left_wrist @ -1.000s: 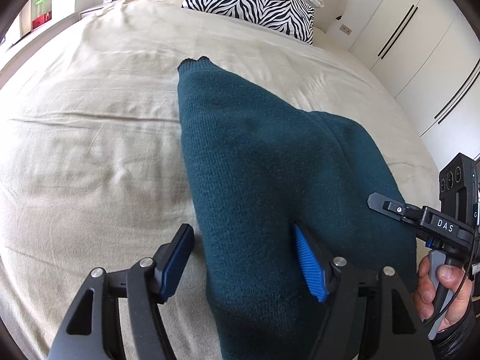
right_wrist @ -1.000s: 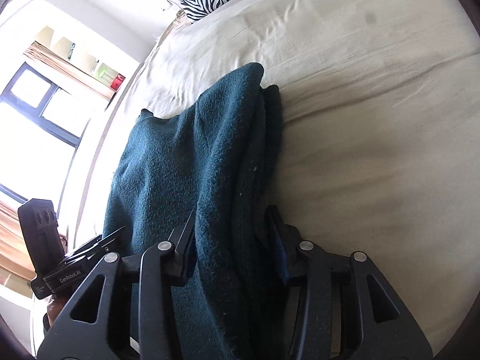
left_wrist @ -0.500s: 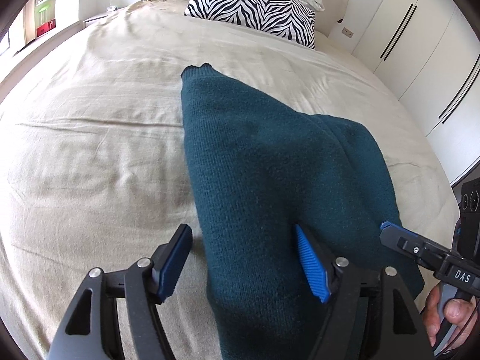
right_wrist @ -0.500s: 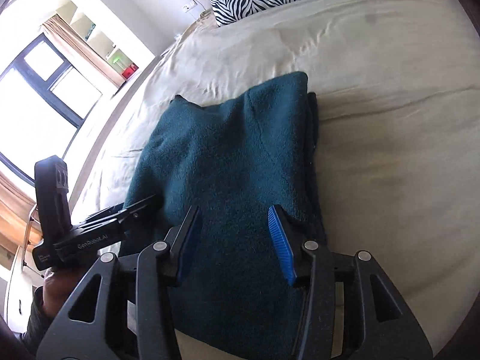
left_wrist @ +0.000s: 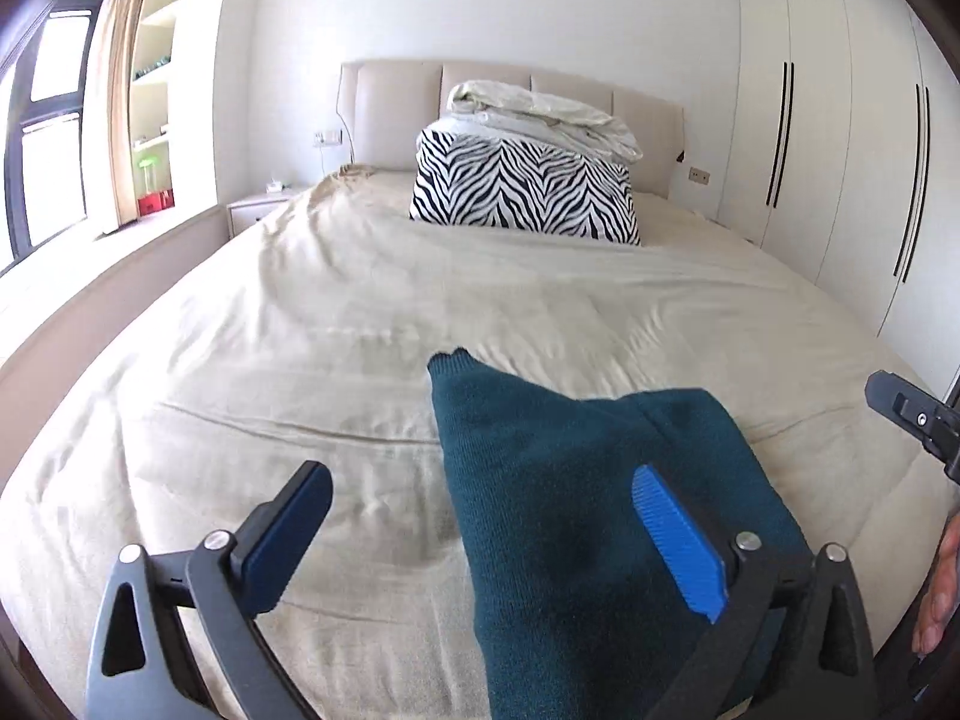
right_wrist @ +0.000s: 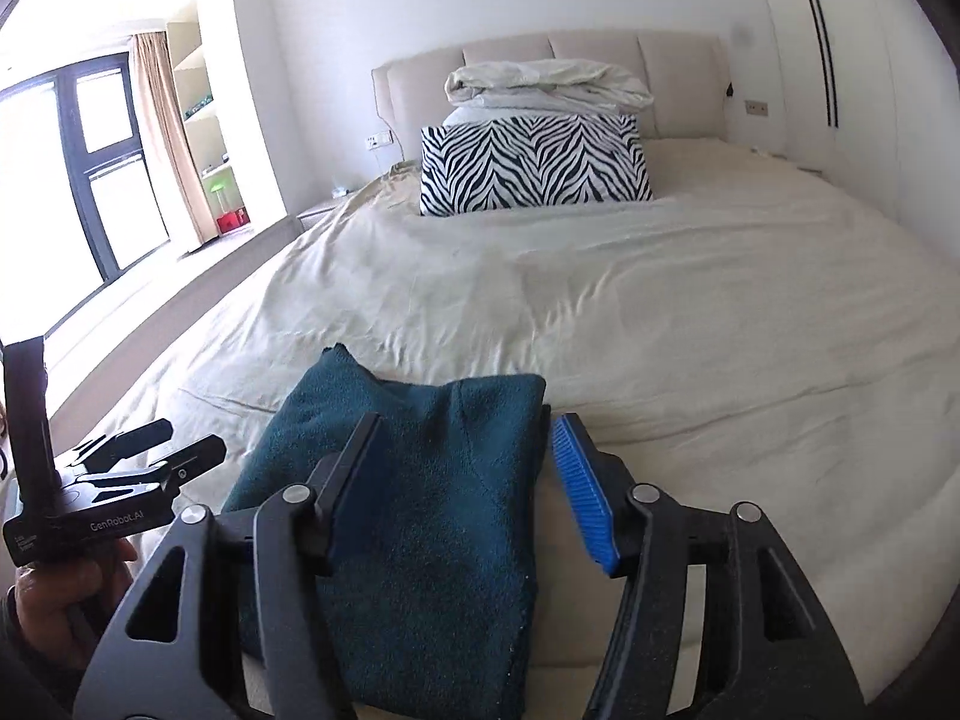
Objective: Fold small clothes
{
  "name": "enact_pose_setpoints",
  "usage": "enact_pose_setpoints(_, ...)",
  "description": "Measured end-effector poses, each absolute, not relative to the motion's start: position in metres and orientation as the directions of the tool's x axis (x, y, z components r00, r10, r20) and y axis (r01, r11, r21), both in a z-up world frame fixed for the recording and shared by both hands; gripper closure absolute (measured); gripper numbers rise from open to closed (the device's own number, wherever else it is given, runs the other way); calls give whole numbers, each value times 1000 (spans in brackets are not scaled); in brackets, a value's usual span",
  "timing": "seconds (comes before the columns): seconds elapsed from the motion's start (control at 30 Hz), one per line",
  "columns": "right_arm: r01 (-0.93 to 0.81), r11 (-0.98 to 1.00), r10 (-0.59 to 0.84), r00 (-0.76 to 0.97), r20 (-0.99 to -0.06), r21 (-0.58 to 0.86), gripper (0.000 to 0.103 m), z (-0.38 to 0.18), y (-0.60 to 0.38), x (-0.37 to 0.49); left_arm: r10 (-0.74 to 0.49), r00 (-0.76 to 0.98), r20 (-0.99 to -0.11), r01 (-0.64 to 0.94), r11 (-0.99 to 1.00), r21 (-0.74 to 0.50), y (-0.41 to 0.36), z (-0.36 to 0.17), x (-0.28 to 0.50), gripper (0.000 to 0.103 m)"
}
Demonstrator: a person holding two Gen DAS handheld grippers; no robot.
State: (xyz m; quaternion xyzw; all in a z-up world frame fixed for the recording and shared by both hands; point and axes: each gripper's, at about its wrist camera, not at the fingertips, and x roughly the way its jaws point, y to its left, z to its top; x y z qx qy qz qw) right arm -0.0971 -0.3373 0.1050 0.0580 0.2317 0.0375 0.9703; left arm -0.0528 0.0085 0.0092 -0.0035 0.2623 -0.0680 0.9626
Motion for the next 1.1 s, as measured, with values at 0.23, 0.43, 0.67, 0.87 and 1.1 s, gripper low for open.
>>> enact_pose_setpoints(0.23, -33, 999, 28, 988, -152, -27, 0, 168, -323, -137, -54, 972, -228, 59, 998, 14, 15, 80, -106, 0)
enact_pose_setpoints(0.43, -129, 988, 149, 946, -287, 88, 0, 174, -323, -129, 33, 940, -340, -20, 999, 43, 14, 82, -110, 0)
enact_pose_setpoints(0.67, -61, 991, 117, 817, -564, 118, 0, 131, -313, -97, 38, 810, -585, -26, 999, 30, 8, 33, -88, 0)
enact_pose_setpoints(0.87, 99, 987, 36, 622, -782, 124, 0, 57, -328, -65, 41, 688, -725, -22, 999, 36, -4, -11, -79, 0)
enact_pose_setpoints(1.1, 135, 987, -4, 572, -820, 90, 0, 23, -331, -63, 34, 645, -763, -13, 999, 34, -6, -28, -77, 0)
